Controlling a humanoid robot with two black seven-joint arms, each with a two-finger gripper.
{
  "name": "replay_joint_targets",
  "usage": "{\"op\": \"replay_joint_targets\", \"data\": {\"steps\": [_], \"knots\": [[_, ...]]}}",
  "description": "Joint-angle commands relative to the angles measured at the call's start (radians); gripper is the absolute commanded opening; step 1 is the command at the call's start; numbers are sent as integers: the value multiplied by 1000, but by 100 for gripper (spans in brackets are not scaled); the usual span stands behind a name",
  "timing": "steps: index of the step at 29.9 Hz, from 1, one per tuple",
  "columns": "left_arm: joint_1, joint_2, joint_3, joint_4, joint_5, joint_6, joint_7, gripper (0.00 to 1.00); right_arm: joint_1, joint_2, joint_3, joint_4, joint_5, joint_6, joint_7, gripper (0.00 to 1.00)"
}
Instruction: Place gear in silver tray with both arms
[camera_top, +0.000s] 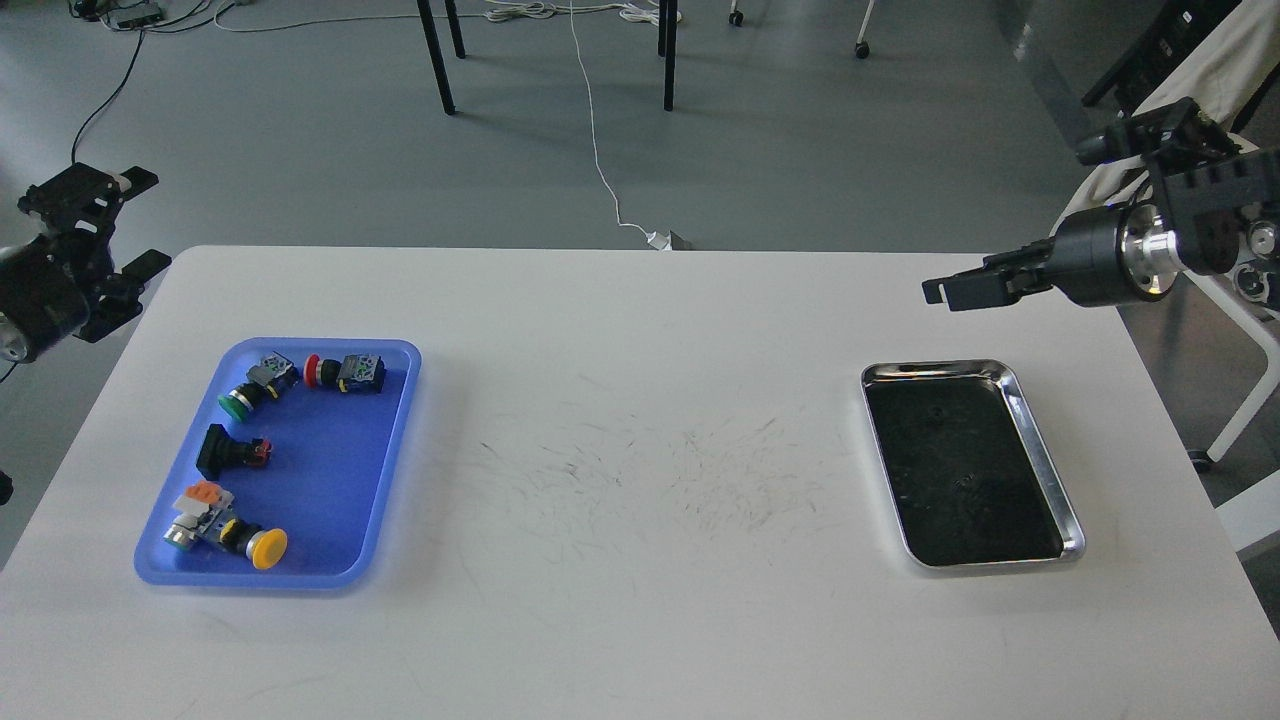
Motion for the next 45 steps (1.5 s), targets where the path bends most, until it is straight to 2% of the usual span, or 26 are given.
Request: {"op": "replay_joint_targets", "data": {"steps": [1,8,15,26,32,39,43,45], "knots": [[0,2,0,-2,0,-11,0,99,-62,-104,117,7,79,-29,0,92],[16,2,-5,0,-13,-77,0,99,-249,-260,381,30,285,-131,0,94],[37,3,-9,-2,-87,-79,0,99,-392,-313,446,86,573,-257,0,94],[36,14,-35,-8,-228,-103,0,99,-466,-310,446,149,909,-276,0,99],[19,14,-75,1,-230,-103,0,99,-486,-293,436,166,909,-276,0,99],[20,2,-245,1,-240,-103,0,99,-501,-225,439,166,926,-270,0,99],[25,-9,-255,8,-268,-103,0,99,-507,-188,446,172,932,-262,0,99],[20,-29,-258,10,-270,-103,48,99,-503,-172,455,189,946,-256,0,99]]}}
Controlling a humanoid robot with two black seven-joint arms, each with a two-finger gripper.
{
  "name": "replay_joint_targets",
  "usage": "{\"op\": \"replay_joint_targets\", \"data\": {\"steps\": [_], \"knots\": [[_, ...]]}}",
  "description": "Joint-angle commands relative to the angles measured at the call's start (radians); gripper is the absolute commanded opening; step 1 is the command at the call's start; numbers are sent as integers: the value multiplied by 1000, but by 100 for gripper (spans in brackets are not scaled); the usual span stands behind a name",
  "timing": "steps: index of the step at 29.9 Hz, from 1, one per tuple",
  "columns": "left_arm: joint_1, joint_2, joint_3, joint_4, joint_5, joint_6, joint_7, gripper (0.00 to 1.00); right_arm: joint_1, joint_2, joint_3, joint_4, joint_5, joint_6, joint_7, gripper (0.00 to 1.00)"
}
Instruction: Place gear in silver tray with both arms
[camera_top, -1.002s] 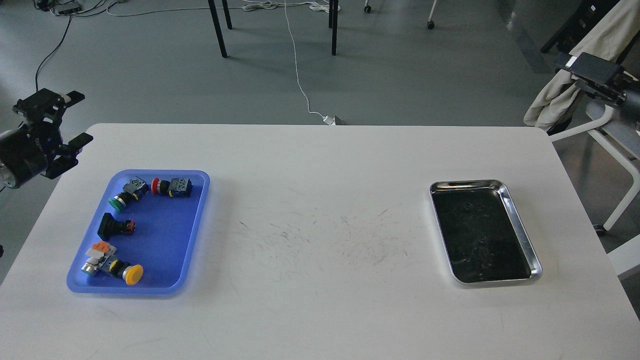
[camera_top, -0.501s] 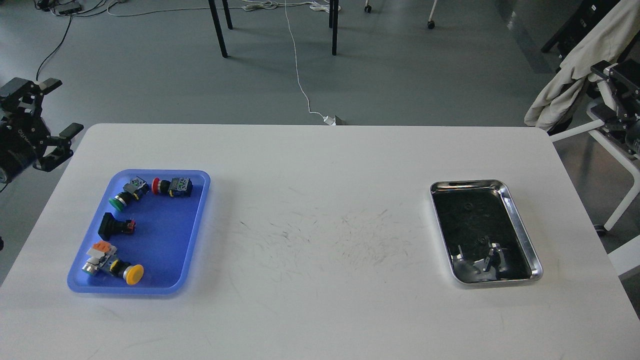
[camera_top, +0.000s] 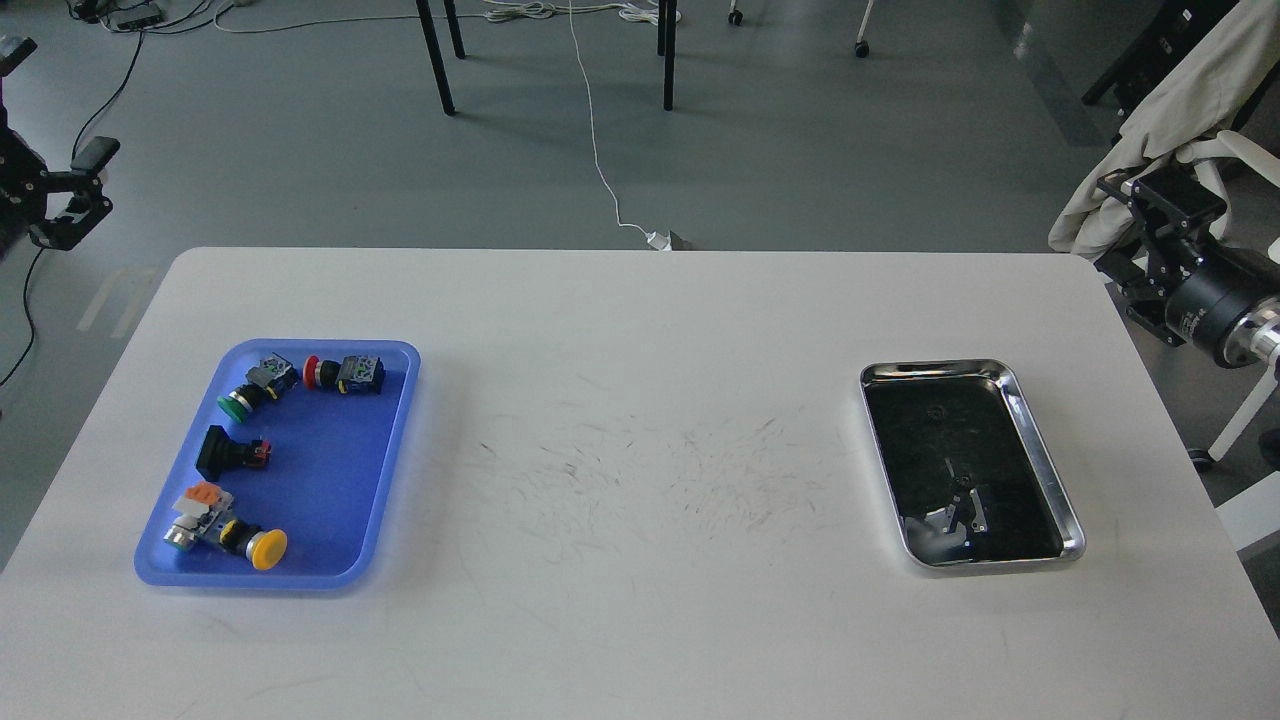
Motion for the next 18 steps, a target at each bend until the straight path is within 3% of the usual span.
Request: {"op": "replay_joint_targets", "data": {"steps": [1,4,9,15,18], "knots": [[-6,-29,-4,6,-7,0,72,99,0,26,15,27,38,15,0,99],[-9,-42,-15,18,-30,0,138,99,18,31,22,53,117,57,0,99],[-15,-45,-1,50,-53,0,173,99,83,33,40,63,213,95,0,99],[-15,-51,2,78,-51,0,188,99,83,56,103,-5,75,97,0,99],[-20,-42,-13,63,-53,0,256,99,78,79,175,-28,122,89,0,99]]}}
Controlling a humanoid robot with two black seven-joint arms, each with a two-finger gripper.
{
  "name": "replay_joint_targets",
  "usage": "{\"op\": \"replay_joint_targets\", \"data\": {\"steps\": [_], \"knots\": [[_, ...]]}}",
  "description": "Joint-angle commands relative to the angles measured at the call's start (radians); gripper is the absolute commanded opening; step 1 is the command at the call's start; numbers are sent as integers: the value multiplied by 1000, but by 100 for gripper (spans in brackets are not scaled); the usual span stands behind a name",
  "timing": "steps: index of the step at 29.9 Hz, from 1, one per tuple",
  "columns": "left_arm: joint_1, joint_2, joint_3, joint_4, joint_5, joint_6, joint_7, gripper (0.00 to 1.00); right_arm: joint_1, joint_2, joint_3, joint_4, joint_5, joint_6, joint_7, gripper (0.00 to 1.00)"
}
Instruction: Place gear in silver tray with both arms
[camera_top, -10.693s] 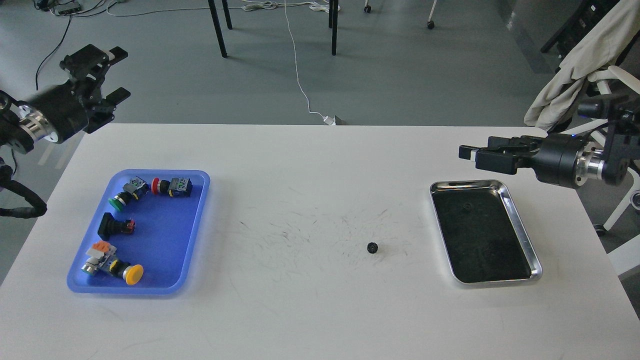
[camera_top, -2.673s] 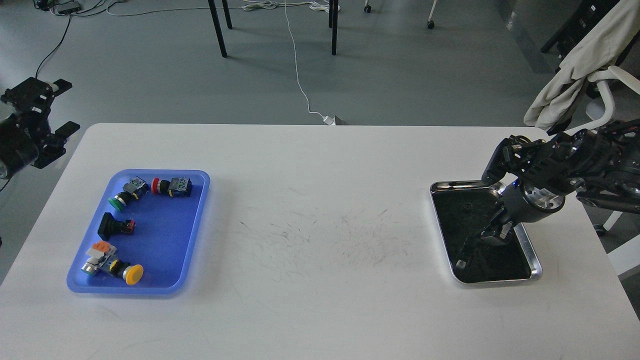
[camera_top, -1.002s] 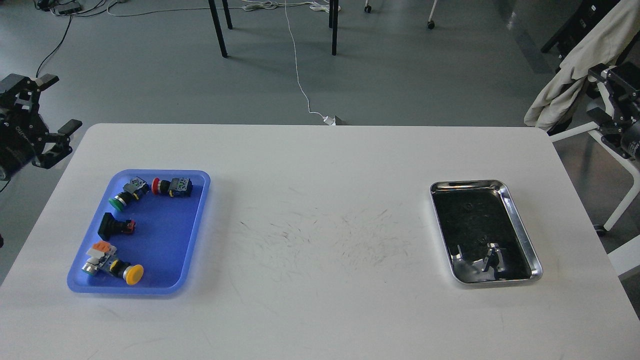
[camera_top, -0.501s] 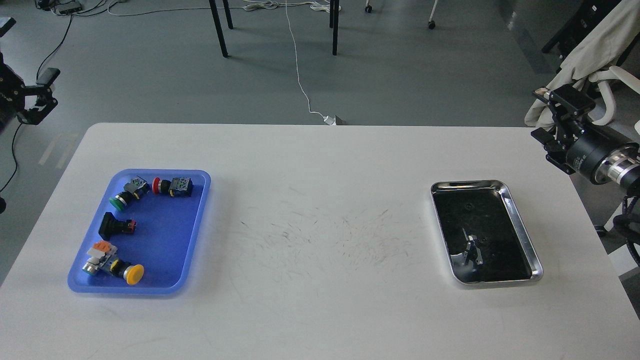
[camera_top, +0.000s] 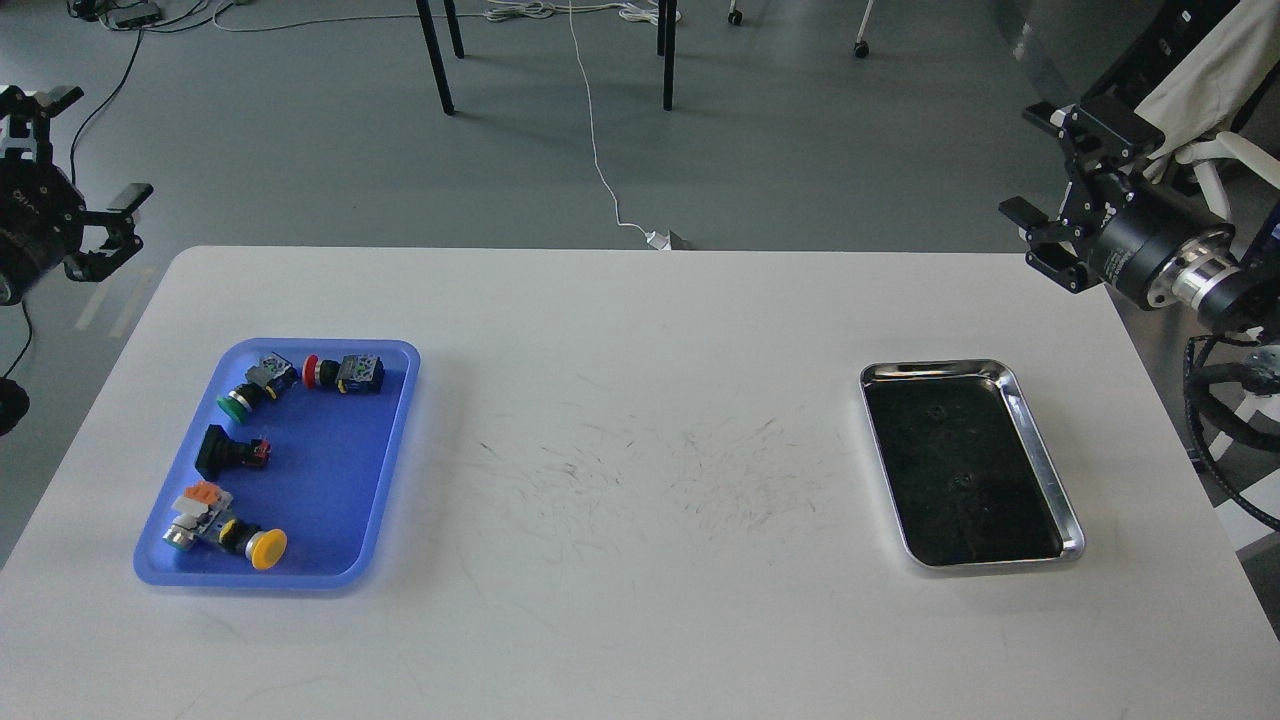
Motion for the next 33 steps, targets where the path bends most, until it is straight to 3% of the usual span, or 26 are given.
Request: {"op": "replay_joint_targets", "data": {"steps": [1,2,4,14,22,33], "knots": [[-13,6,-11,-3,-1,0,89,99,-8,43,83,-30,67,-11,0,99],[-19,9,-5,-9,0,0,119,99,-14,68,94,-33,112,-14,0,99],[-21,6,-16,-12,-1,0,136,99,-37,96,100,-47,147,-33,0,99],[-7,-46,-27,-34,-113,0,134,99,-255,183,357,-130,155,-42,0,99],[-4,-49,-21,-66,-142,0,133,99,-367,346,569,-234,149,-42,0,99],[-10,-60,-27,-69,-142,4,128,99,-439,498,712,-273,124,-42,0,99]]}}
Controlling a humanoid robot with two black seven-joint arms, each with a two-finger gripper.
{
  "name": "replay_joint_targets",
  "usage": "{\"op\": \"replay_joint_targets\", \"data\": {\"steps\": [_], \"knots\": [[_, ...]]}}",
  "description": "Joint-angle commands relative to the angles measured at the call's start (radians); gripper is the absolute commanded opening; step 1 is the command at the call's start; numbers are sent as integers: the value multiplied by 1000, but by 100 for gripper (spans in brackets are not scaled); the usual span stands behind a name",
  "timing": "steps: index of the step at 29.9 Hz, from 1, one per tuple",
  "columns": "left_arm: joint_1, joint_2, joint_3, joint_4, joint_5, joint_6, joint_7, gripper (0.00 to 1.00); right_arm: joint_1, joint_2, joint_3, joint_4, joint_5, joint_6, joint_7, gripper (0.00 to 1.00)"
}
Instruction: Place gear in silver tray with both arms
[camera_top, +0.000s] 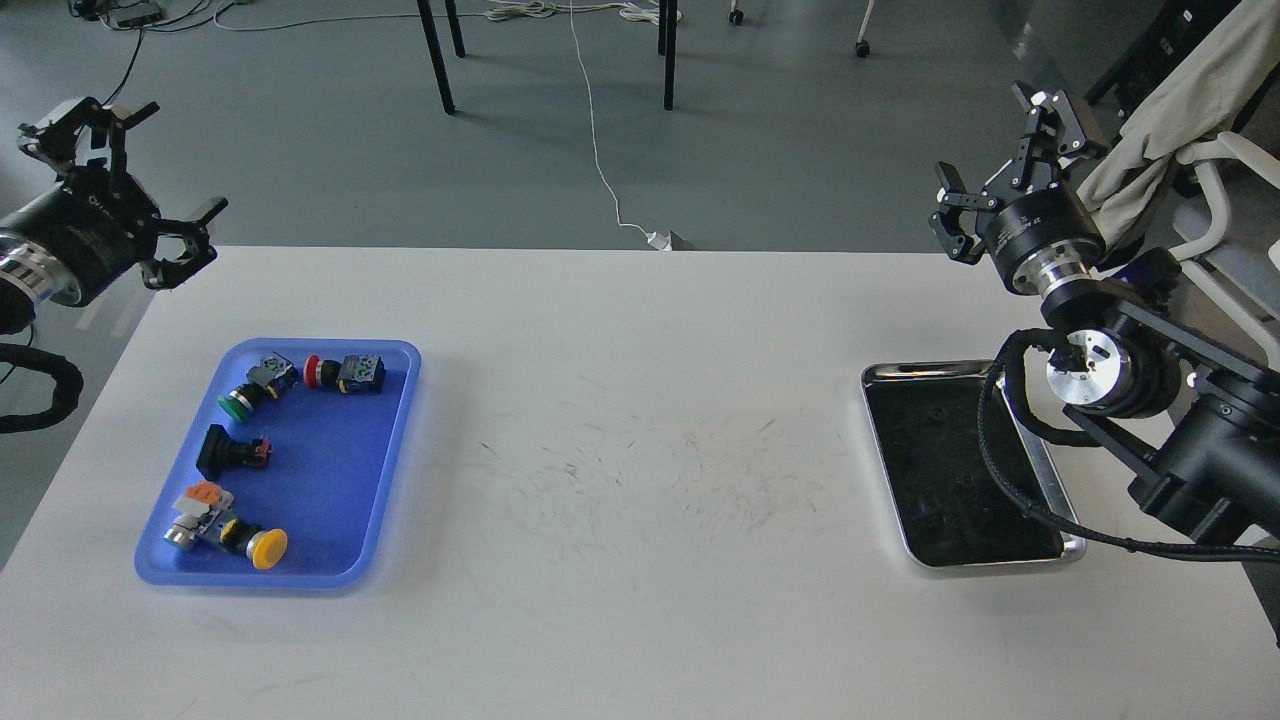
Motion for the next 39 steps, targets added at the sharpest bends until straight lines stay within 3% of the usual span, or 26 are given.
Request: {"op": "replay_joint_targets", "data": {"steps": [1,19,31,39], "knots": [[-5,0,-5,4,1,1,-2,99,-27,37,35,-1,-25,1,0,99],[-4,4,-21,-11,-50,33,10,99,-32,27,26,2,-101,-61,0,99],[9,16,-14,-4,-50,51,7,99,-38,-91,36,55,-108,-64,0,99],[15,64,-11,-13,-55,41,10,99,-52,-80,96,38,-86,-61,-10,99]]}}
